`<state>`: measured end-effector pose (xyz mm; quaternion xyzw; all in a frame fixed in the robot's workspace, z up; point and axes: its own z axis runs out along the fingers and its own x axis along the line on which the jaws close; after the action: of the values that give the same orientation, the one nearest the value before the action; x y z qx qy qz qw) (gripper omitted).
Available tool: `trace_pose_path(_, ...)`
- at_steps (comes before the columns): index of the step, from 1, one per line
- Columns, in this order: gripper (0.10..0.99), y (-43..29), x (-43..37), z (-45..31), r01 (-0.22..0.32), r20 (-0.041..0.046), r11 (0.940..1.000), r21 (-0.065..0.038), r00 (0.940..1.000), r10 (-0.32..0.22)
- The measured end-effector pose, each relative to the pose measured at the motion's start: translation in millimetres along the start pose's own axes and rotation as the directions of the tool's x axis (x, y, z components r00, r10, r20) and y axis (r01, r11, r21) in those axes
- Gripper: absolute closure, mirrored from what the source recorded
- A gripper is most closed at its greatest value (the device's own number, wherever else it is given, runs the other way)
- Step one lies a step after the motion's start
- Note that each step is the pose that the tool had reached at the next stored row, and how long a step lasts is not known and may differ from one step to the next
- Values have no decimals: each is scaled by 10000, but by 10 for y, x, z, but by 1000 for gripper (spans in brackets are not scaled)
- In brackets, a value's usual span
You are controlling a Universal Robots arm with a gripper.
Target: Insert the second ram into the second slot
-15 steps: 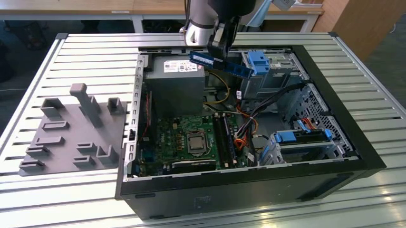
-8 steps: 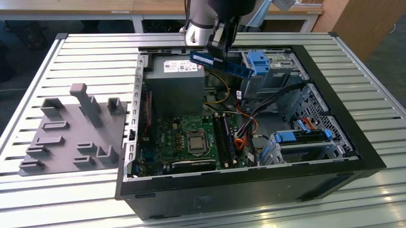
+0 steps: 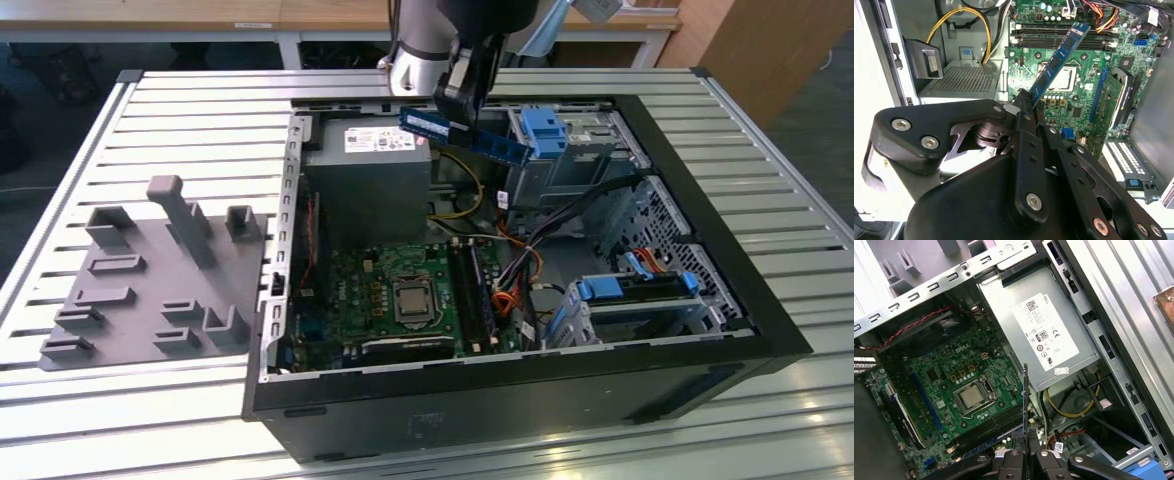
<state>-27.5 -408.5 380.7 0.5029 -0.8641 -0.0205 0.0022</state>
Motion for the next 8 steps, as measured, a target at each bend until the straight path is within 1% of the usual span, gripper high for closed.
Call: trace_pose_path(8,945,0,0,0,-115,5,9999,2,9999,115)
